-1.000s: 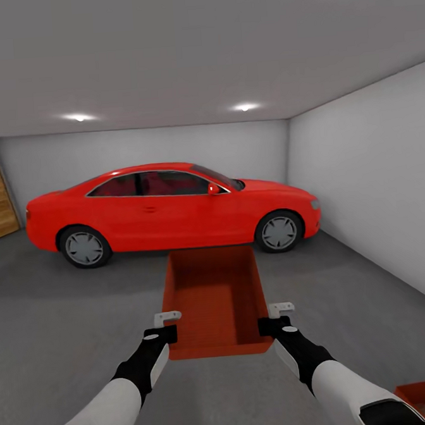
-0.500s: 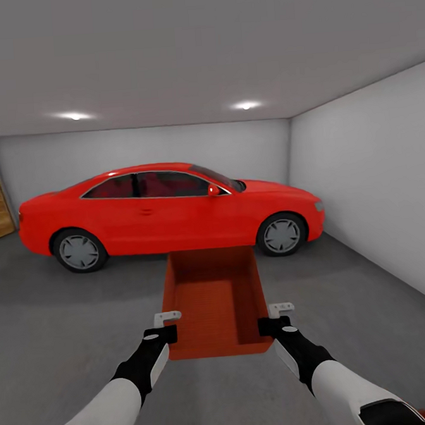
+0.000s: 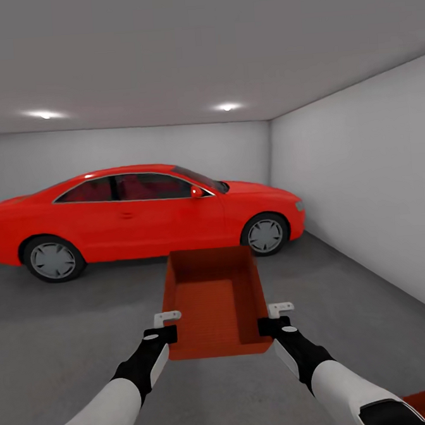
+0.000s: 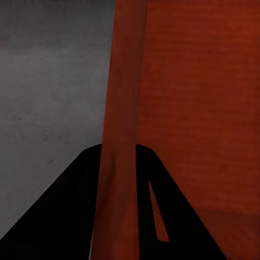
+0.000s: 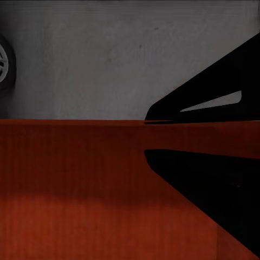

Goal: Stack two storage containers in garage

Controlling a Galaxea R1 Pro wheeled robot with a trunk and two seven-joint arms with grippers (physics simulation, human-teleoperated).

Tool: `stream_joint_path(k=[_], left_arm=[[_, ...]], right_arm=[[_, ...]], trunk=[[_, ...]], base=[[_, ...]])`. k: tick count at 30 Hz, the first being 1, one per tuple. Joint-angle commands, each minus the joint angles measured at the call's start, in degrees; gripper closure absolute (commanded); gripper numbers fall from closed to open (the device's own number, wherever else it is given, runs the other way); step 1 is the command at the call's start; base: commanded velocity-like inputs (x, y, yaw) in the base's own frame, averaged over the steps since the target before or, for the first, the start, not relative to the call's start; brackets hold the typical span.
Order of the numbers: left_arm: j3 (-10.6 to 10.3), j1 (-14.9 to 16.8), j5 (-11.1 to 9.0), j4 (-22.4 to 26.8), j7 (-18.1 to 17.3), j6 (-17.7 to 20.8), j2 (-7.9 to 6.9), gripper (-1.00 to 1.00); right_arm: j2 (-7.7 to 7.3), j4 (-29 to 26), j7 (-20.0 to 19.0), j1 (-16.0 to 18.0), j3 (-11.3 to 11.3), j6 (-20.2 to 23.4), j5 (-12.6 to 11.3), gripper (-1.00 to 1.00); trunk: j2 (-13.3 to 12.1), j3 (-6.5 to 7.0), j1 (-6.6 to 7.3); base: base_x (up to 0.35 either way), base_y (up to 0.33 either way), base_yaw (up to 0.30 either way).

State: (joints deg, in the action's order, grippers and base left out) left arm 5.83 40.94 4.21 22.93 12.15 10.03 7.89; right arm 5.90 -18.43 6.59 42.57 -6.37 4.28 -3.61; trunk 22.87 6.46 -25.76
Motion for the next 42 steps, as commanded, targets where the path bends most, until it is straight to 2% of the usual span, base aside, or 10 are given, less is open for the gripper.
stream_joint_path(k=[1, 42], left_arm=[[1.64, 0.02, -2.01, 2.91, 3.84, 0.43, 0.11, 1.00], [1.71, 0.02, -2.01, 2.91, 3.84, 0.43, 0.03, 1.00]], right_arm=[[0.07, -0.02, -0.53, -0.04, -0.13, 0.29, -1.49, 1.00], [0.02, -0.02, -0.53, -0.03, -0.13, 0.29, -1.49, 1.00]], trunk=[[0.05, -0.03, -0.02], [0.05, -0.03, -0.02]], base=[[0.001, 0.000, -0.237], [0.000, 0.000, -0.270]])
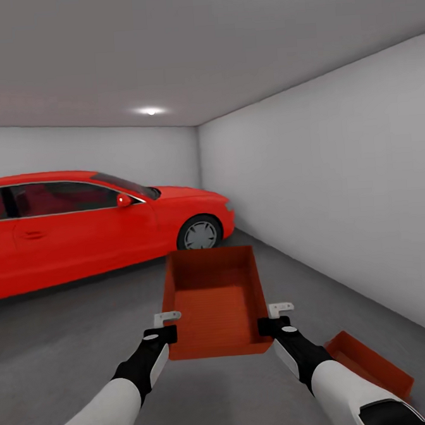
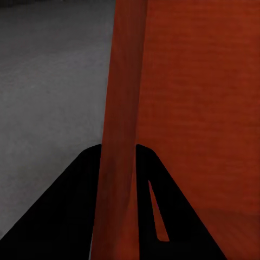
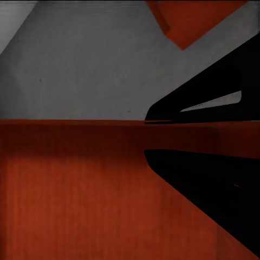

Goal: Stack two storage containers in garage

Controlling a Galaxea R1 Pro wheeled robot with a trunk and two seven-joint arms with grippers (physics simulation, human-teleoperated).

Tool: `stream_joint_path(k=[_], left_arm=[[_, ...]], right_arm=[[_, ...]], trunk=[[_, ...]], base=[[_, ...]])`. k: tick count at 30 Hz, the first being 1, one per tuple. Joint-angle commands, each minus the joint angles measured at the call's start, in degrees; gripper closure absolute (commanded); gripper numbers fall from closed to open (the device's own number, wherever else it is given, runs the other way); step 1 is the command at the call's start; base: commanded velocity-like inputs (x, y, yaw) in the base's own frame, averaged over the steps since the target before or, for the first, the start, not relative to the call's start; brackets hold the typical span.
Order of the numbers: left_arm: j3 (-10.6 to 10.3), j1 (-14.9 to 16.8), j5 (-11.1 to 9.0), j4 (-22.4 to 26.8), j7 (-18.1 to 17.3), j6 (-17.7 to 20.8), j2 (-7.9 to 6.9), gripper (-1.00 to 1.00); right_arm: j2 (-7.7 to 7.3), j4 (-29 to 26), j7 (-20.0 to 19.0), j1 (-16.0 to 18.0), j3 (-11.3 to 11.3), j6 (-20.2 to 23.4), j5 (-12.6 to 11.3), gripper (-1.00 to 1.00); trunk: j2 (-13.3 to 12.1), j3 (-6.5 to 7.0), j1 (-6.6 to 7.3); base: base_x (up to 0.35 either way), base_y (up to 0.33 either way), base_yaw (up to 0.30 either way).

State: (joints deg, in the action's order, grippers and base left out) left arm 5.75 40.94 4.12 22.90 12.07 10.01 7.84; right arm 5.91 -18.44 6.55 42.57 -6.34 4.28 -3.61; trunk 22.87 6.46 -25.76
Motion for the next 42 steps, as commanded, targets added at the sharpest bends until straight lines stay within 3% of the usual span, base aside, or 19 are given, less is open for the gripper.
stream_joint_path(k=[1, 27, 42], left_arm=[[1.79, 0.02, -1.93, 2.94, 3.92, 0.45, 0.08, 1.00], [1.78, 0.02, -1.93, 2.94, 3.92, 0.45, 0.08, 1.00], [1.72, 0.02, -1.93, 2.94, 3.92, 0.45, 0.07, 1.00]], right_arm=[[0.01, -0.02, -0.48, -0.03, -0.16, 0.29, -1.49, 1.00], [-0.01, -0.02, -0.55, -0.03, -0.16, 0.29, -1.49, 1.00], [-0.10, -0.03, -0.57, -0.03, -0.16, 0.29, -1.48, 1.00]], trunk=[[0.05, -0.03, -0.02], [0.05, -0.06, -0.02], [0.05, -0.80, -0.02]], base=[[0.000, 0.000, -0.286], [0.000, 0.000, -0.286], [0.000, 0.000, -0.241]])
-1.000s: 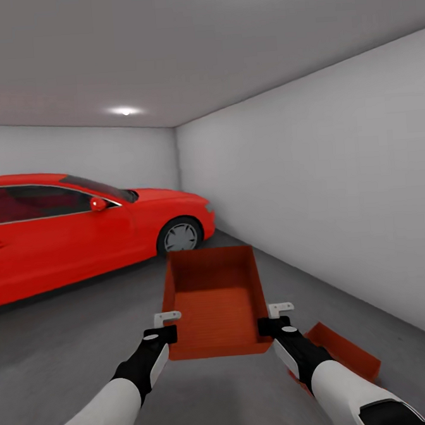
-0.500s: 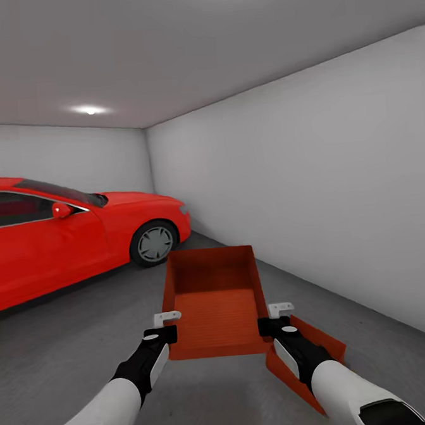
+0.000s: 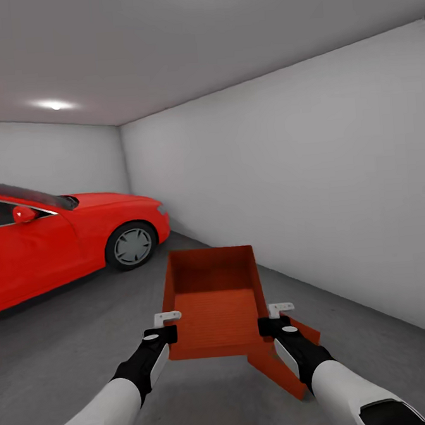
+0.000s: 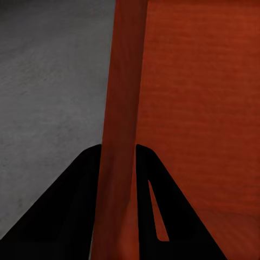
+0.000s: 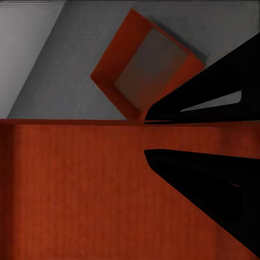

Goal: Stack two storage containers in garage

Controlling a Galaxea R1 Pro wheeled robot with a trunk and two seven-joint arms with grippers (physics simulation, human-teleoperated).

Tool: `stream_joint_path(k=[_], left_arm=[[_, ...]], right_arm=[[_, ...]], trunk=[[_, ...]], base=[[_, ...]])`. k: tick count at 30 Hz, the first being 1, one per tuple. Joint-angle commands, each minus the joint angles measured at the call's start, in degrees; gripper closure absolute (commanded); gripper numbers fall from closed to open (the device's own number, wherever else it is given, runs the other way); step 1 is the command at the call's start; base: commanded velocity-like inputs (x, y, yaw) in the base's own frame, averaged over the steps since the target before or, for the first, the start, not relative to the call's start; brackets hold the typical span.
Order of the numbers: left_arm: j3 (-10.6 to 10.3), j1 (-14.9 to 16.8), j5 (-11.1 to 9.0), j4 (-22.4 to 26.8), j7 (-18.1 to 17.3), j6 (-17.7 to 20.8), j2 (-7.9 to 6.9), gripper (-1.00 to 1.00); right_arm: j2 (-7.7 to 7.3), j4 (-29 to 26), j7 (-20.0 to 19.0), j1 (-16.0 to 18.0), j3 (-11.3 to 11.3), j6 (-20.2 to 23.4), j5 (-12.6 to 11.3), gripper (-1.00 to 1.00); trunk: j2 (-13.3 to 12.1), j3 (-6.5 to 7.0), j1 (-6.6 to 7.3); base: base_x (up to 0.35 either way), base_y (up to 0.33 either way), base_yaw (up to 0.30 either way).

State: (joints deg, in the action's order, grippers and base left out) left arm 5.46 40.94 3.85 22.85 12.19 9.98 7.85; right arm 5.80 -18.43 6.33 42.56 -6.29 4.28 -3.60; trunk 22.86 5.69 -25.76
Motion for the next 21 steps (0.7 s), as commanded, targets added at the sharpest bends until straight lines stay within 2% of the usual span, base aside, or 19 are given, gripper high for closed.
stream_joint_path(k=[1, 21], left_arm=[[2.02, 0.02, -1.65, 2.99, 3.80, 0.48, 0.06, 1.00], [2.01, 0.02, -1.65, 2.99, 3.80, 0.48, 0.06, 1.00]], right_arm=[[0.00, -0.03, -0.35, -0.02, -0.21, 0.29, -1.49, 1.00], [0.09, -0.04, -0.35, -0.01, -0.21, 0.38, -1.45, 1.00]], trunk=[[0.05, -0.09, -0.02], [0.05, -0.59, -0.02]], base=[[0.000, 0.000, -0.234], [0.000, 0.000, -0.268]])
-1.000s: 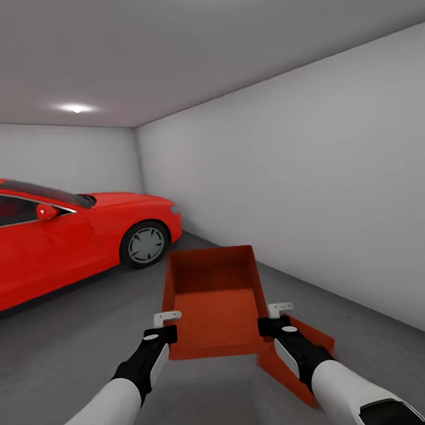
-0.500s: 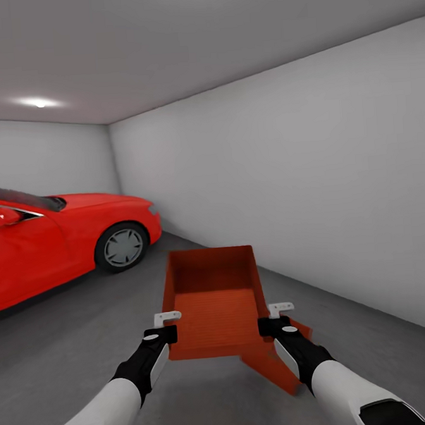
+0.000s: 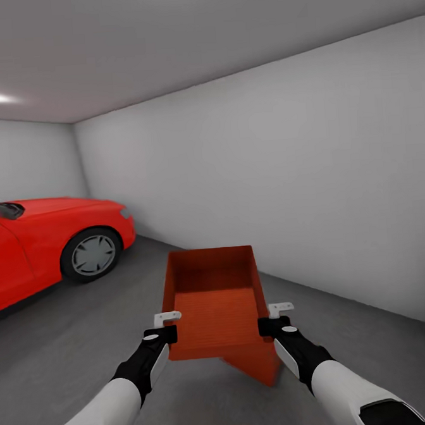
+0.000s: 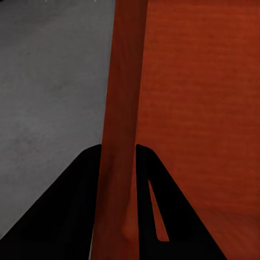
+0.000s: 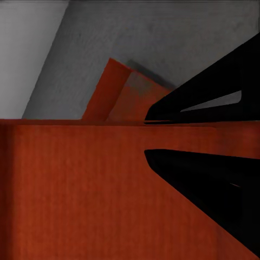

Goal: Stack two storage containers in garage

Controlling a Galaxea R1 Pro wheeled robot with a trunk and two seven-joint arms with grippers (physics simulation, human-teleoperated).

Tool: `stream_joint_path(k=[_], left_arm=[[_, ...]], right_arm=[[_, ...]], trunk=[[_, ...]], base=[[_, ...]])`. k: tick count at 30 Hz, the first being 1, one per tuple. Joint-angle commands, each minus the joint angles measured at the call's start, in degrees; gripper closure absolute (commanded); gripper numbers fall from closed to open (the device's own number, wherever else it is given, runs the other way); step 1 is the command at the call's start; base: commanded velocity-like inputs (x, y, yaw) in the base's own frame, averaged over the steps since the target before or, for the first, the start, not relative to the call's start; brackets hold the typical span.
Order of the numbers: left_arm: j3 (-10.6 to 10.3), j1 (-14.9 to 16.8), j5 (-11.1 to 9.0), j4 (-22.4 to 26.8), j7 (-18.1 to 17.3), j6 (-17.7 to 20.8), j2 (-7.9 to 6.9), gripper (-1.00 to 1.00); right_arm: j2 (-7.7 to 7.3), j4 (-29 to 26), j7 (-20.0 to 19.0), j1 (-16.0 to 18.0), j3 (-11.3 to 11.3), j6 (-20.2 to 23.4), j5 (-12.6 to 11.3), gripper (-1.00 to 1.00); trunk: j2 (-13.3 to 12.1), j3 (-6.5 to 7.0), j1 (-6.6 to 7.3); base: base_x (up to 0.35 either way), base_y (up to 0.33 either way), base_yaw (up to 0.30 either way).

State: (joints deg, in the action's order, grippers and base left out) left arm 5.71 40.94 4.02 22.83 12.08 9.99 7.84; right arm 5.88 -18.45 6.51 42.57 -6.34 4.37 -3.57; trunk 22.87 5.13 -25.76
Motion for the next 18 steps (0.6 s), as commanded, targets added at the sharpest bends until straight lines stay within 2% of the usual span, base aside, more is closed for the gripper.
stream_joint_path(k=[1, 18], left_arm=[[1.76, 0.02, -1.82, 3.01, 3.92, 0.47, 0.09, 1.00], [1.76, 0.02, -1.82, 3.01, 3.92, 0.47, 0.16, 1.00]], right_arm=[[0.01, -0.01, -0.53, -0.03, -0.17, 0.29, -1.48, 1.00], [0.01, -0.09, -0.53, -0.03, -0.17, 0.29, -1.51, 1.00]], trunk=[[0.05, -0.03, -0.02], [0.05, -0.03, -0.02]], base=[[0.000, 0.000, -0.286], [0.000, 0.000, -0.286]])
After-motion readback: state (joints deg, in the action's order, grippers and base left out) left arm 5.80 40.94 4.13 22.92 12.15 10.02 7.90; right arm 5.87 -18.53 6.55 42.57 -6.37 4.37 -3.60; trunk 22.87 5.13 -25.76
